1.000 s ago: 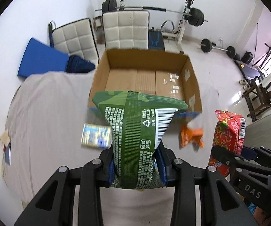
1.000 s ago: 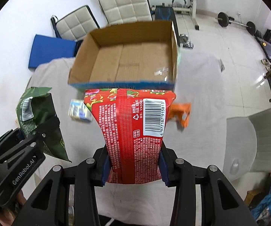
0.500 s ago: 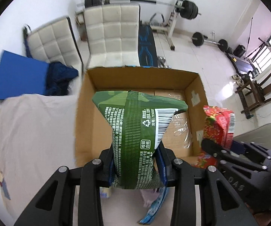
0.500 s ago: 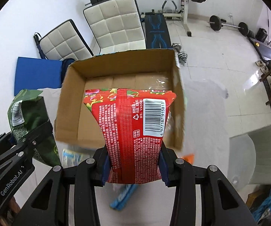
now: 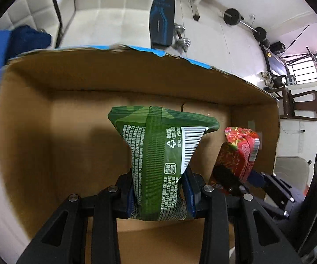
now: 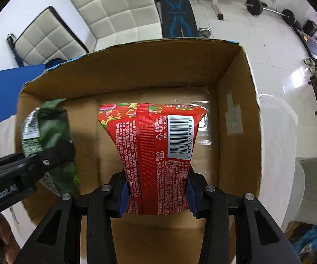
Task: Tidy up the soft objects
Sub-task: 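Carry both packs into the cardboard box and open both tools, then grasp the yellow milk carton with the left tool while the right tool grasps the orange pack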
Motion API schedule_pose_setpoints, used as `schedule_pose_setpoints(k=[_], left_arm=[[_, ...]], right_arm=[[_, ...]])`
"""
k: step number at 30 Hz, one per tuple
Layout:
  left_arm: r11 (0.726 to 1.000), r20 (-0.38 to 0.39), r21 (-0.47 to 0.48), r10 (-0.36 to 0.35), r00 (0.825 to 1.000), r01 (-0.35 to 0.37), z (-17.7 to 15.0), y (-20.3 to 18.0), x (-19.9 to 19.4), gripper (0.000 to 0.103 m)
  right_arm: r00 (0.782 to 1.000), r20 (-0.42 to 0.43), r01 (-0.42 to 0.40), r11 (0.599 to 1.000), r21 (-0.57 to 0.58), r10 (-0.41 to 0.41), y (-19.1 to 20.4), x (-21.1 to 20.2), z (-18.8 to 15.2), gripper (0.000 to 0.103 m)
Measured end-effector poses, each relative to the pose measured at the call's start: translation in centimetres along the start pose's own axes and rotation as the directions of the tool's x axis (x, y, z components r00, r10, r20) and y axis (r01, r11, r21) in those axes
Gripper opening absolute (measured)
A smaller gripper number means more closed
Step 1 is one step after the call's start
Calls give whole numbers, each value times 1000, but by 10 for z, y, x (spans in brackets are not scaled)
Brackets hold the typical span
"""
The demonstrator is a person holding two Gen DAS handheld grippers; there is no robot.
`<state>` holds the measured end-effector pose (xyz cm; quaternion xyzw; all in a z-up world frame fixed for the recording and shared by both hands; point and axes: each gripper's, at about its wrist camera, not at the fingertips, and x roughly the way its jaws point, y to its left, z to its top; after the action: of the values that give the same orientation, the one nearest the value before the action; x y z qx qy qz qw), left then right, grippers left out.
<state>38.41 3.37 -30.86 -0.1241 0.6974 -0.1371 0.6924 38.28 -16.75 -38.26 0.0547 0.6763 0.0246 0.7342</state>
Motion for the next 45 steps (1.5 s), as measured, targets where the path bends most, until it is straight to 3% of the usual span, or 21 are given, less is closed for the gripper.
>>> schedule_pose_setpoints(k=[7, 13, 19, 22, 23, 25, 26, 28, 31, 40, 45], left_arm=[[999, -66, 23, -48, 997, 50, 23, -9, 23, 34], [1000, -75, 30, -7, 997, 9, 29, -10, 25, 35], [999, -54, 35, 38, 998, -37, 23, -11, 13, 40], [997, -28, 37, 66, 997, -65, 10, -10, -2, 58], [997, -16, 37, 72, 997, -72, 4, -9, -8, 62], [994, 12, 42, 99, 995, -100, -5, -5, -17, 81], [992, 24, 52, 115, 993, -116, -11, -5, -21, 84], [985, 56, 73, 155, 986, -159, -27, -5, -31, 93], [974, 100, 65, 209, 973, -216, -47, -1, -42, 100], [959, 280, 76, 241, 929, -271, -100, -2, -94, 102], [957, 354, 56, 248, 902, -285, -136, -6, -121, 102]], right_arm=[[999, -44, 22, 1000, 6, -22, -6, 35, 29, 45], [997, -70, 33, 999, 9, -32, -5, 52, 37, 47], [997, -66, 42, 999, 11, -41, -4, 52, 36, 55], [996, -60, 60, 998, -1, -60, -4, 44, 26, 56], [996, -58, 63, 998, -4, -63, -4, 40, 21, 62], [996, -53, 67, 998, -11, -67, -2, 34, 13, 71], [996, -52, 71, 997, -11, -71, 0, 30, 7, 78], [996, -45, 73, 997, -6, -73, 4, 23, -4, 95], [998, -11, 68, 998, 8, -68, 7, 11, -22, 103], [990, 99, 94, 995, 22, -96, 13, -32, -71, 103], [975, 184, 116, 992, 47, -122, 12, -73, -113, 103]])
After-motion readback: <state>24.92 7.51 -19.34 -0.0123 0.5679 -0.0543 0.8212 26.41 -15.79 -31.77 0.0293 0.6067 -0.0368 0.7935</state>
